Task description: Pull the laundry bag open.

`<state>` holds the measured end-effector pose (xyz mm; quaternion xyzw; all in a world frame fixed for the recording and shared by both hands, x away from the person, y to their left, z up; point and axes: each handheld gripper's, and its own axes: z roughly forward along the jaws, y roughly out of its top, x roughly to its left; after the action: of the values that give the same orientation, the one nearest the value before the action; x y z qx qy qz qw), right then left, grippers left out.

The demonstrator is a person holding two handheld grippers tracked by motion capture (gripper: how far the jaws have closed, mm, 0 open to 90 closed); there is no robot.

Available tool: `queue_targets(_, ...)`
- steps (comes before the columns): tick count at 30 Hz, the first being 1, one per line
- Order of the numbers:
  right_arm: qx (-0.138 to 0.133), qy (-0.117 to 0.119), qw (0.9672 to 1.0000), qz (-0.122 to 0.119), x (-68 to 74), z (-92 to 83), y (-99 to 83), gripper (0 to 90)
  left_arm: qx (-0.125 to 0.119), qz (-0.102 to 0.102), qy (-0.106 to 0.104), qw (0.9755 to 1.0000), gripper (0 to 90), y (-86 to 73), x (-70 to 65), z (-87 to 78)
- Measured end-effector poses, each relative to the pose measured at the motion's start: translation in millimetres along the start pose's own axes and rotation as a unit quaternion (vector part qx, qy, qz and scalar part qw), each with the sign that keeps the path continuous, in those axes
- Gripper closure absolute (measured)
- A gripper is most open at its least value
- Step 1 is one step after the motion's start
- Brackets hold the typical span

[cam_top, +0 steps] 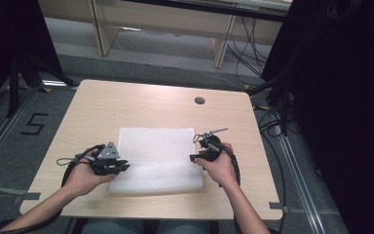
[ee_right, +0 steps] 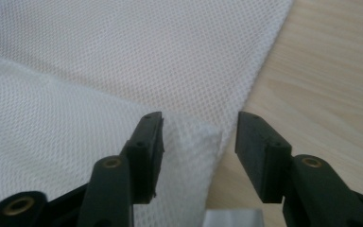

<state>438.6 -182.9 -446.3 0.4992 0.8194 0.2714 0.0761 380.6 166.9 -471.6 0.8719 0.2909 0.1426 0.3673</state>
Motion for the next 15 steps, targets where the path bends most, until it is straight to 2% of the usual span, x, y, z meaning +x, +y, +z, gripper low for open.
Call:
queue_targets(1,0.001,0.004,1.0,0.004,-1.6,5.7,0.9,50.6,-0.001,-0.001,-0.002,1.0,80.1,-0.1,-0.1,0.3)
queue_targets(2,0.003,0.013,0.9997,0.018,-1.5,9.3,2.5,50.3,-0.002,-0.003,-0.005,1.0,80.1,-0.1,-0.3,0.5)
queue_targets(4,0.011,0.022,0.9996,0.017,-2.7,16.5,2.9,50.8,0.0,0.004,-0.002,1.0,80.1,0.4,0.4,0.4)
queue_targets(5,0.016,0.029,0.9991,0.025,-0.7,18.3,3.3,54.1,0.002,0.008,0.0,1.0,80.2,0.7,1.0,0.5)
queue_targets(6,0.024,0.028,0.9986,0.038,2.3,19.3,3.6,57.9,0.0,0.0,0.0,1.0,80.2,0.8,0.1,1.2)
queue_targets(7,0.016,0.034,0.9991,0.022,1.0,20.9,2.7,63.8,0.001,0.006,-0.003,1.0,80.1,1.4,1.2,1.4)
queue_targets(8,0.008,0.032,0.9993,0.015,0.9,20.6,2.6,73.6,-0.003,-0.002,-0.001,1.0,80.1,1.5,0.7,2.3)
queue_targets(9,0.003,0.036,0.9992,0.014,0.8,18.3,2.8,78.1,-0.003,0.003,-0.001,1.0,80.0,2.5,2.0,1.8)
queue_targets(10,-0.003,0.032,0.9994,0.009,0.3,16.5,3.3,80.6,-0.004,-0.004,0.001,1.0,80.0,3.0,2.2,2.3)
queue_targets(11,-0.007,0.039,0.9992,0.011,0.4,14.5,3.8,82.2,-0.004,0.0,0.001,1.0,80.0,3.9,3.3,2.0)
queue_targets(13,-0.02,0.032,0.9993,0.006,3.1,7.3,4.1,82.5,-0.006,-0.001,0.005,1.0,80.0,7.3,6.4,1.2)
queue_targets(15,-0.028,0.04,0.9988,-0.002,5.5,0.1,4.4,81.3,-0.011,-0.003,0.011,0.9999,79.9,11.6,9.1,-0.5)
